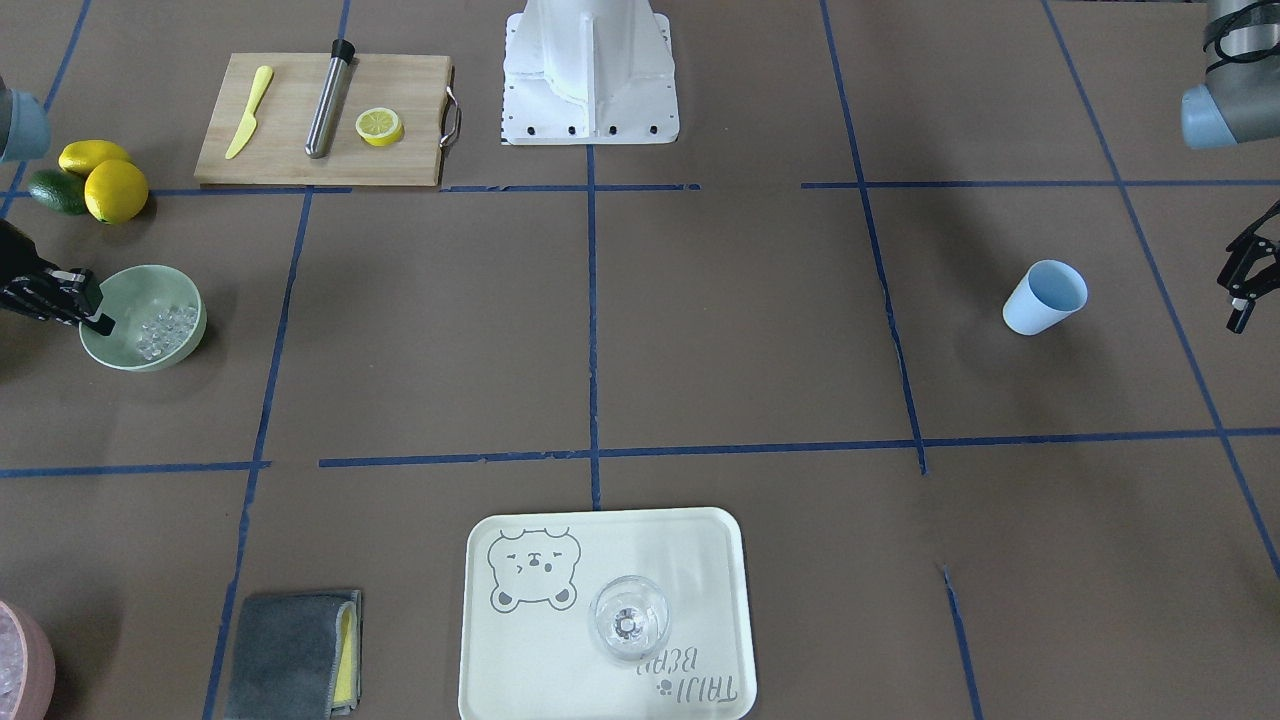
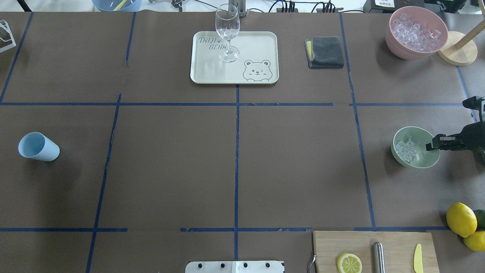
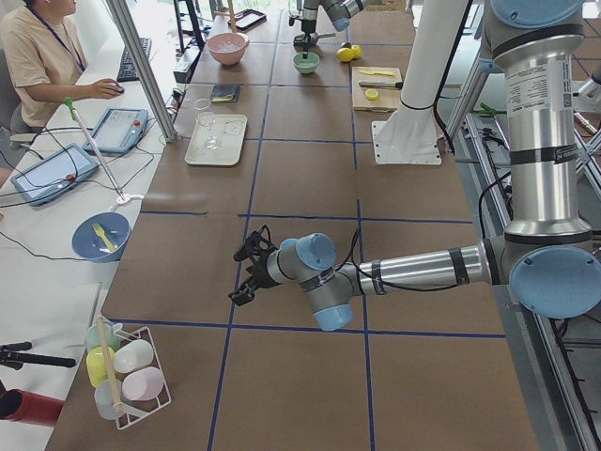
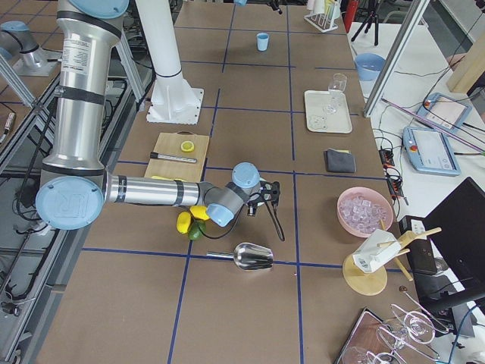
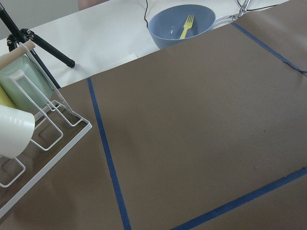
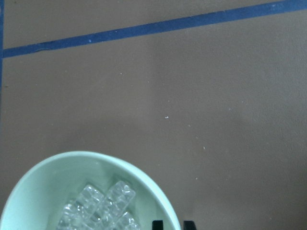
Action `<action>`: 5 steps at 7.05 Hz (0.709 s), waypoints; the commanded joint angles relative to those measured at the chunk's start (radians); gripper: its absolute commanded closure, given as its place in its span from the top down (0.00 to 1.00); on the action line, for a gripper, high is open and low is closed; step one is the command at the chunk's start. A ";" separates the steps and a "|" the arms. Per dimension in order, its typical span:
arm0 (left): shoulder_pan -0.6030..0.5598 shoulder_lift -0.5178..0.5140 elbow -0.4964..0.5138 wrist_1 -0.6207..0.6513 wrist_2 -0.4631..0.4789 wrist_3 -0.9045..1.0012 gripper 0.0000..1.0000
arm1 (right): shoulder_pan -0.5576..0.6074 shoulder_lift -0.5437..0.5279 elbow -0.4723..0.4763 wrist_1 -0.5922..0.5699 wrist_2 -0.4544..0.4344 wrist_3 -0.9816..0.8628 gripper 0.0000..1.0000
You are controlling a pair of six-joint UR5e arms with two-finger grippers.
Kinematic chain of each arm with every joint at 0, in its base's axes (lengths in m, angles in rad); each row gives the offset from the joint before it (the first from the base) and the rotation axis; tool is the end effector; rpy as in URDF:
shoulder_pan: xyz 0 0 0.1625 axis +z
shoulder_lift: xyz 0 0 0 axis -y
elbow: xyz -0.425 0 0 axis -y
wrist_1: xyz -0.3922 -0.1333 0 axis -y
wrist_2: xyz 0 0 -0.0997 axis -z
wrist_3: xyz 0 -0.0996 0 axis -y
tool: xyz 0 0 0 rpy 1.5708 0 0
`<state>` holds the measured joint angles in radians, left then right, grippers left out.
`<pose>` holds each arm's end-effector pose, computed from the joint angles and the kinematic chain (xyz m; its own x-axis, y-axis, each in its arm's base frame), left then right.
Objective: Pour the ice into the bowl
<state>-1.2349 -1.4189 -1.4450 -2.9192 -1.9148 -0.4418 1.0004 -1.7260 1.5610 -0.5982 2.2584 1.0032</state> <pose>0.0519 -0.4511 0.6476 0.7829 0.3395 -0.5214 0.1954 0.6614 0.7241 -0.1817 -0.4130 0.6280 0.5313 0.0587 0.8452 -0.1390 0.9901 0.0186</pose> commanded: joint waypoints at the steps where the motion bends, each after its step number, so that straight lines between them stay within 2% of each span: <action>1: 0.000 0.000 0.000 0.000 -0.001 0.000 1.00 | 0.003 0.002 0.011 0.000 0.010 -0.003 1.00; 2: 0.000 -0.002 0.000 0.008 -0.007 0.000 1.00 | 0.039 0.011 0.016 -0.005 0.039 -0.005 1.00; 3: 0.002 -0.006 0.003 0.040 -0.054 0.000 1.00 | 0.119 0.025 0.005 -0.018 0.118 -0.006 1.00; 5: -0.055 -0.061 -0.029 0.345 -0.203 0.014 1.00 | 0.196 0.022 -0.002 -0.021 0.159 -0.027 1.00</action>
<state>-1.2503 -1.4441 -1.4557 -2.7484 -2.0389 -0.4371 1.1479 -1.7052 1.5626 -0.6163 2.3923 0.9927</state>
